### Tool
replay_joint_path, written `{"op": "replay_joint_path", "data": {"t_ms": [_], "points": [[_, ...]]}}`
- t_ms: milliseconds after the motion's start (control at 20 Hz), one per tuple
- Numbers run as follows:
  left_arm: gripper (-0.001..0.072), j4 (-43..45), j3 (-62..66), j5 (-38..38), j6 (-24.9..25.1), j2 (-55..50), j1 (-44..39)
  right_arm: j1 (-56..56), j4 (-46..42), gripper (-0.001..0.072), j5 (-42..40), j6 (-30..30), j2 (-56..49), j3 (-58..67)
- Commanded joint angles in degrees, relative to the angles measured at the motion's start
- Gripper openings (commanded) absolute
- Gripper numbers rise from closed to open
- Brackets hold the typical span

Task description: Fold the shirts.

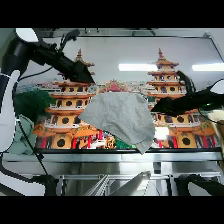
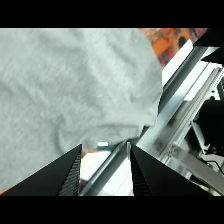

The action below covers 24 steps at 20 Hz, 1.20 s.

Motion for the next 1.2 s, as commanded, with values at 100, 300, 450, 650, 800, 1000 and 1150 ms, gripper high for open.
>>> {"op": "replay_joint_path", "data": {"t_ms": [100,300,450,650,800,1000,1150], "points": [[0.0317,10.7,-20.3,3.9,0.3,-0.1,3.7,-0.2,-4.6,0.0497,-1.4,-1.9,-7.1,-7.1],[0.0318,17.1,-27.1,10.3,1.6,-0.1,6.5,-0.2,-7.8,0.0498,-3.3,-1.9,-10.3,-7.2],[0.0318,17.1,-30.1,17.3,2.1,-0.1,6.5,1.3,-5.4,0.0497,-4.6,-2.1,-12.6,-7.3],[0.0319,17.3,-31.6,24.9,2.2,-0.8,4.1,4.3,1.0,0.0267,-5.9,-6.5,-14.9,-7.3],[0.0318,17.2,-28.2,23.2,2.1,-4.5,2.4,4.5,5.7,0.0094,-5.8,-9.7,-14.9,-7.2],[0.0026,13.1,-20.8,12.4,5.0,-10.6,-0.8,4.5,11.8,0.0014,-2.7,-13.1,-14.6,-7.2],[0.0024,0.0,-15.1,8.1,8.9,-9.8,-1.6,4.2,16.7,0.0014,3.2,-15.4,-11.7,-5.0]]}}
